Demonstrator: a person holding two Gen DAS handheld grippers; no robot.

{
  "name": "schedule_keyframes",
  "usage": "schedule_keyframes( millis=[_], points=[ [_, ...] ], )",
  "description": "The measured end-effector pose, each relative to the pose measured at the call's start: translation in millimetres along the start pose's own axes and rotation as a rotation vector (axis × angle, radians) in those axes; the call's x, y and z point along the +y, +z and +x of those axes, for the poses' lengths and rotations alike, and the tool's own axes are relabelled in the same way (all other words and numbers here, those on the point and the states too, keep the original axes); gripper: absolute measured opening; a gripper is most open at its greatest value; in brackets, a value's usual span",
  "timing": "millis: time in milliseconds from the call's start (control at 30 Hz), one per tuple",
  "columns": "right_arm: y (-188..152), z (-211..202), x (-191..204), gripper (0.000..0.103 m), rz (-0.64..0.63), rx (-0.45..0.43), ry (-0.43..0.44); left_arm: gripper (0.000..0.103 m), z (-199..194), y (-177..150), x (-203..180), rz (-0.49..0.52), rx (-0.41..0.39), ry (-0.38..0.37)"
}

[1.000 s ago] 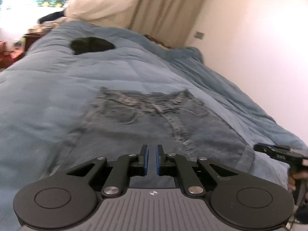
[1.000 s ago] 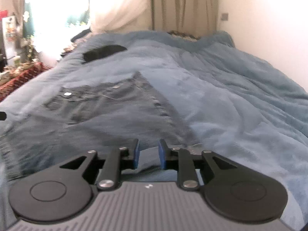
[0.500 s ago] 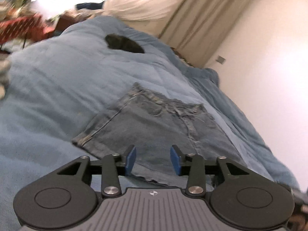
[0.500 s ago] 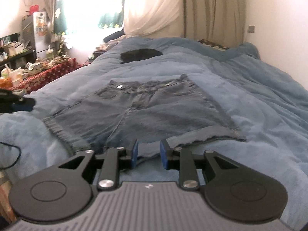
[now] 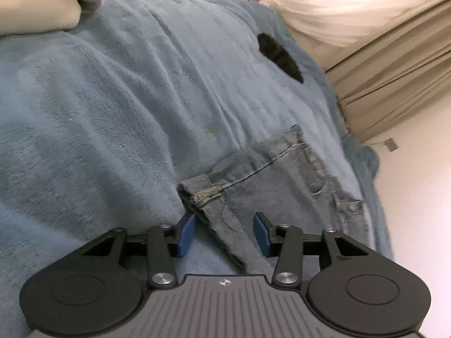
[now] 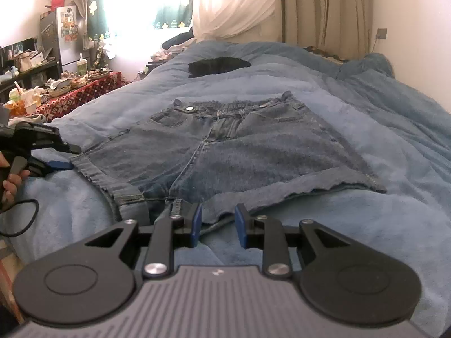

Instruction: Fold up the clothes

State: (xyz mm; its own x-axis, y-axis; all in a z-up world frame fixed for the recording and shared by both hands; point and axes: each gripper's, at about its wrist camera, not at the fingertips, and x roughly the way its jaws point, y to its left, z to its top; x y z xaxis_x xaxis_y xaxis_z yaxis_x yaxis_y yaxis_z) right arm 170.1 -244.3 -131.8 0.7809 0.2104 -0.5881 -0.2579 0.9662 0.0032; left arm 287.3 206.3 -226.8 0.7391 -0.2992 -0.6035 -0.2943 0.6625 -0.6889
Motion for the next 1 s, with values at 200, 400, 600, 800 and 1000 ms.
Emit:
schedule_keyframes(
  millis=[200,400,600,800,1000],
  points=[
    [-1.9,9.0,-6.7,0.03,0.034,0.01,0.0,0.069,15.3,0.6,-1.1,-0.048,-0.002,-0.009],
    [-2.7,10.7,-9.3,0.03,0.048,0.008,-0.004,0.036,22.2,2.9,-0.6,-0.105,-0.049,-0.024],
    [-1.3,10.8,-9.3,0.031,0.047,0.0,0.009,0.008,8.6,0.5,-9.8,-0.031,-0.12,-0.055],
    [14.8,13.8,10.9,0.031,-0.016,-0.052,0.089,0.006,-12.0,-6.8,-66.0,0.228,-0.178,-0.121],
    [40.7,26.1,48.2,0.031,-0.039,-0.119,0.237,0.006,-15.2,-32.5,-122.1,0.474,-0.176,-0.153]
  ],
)
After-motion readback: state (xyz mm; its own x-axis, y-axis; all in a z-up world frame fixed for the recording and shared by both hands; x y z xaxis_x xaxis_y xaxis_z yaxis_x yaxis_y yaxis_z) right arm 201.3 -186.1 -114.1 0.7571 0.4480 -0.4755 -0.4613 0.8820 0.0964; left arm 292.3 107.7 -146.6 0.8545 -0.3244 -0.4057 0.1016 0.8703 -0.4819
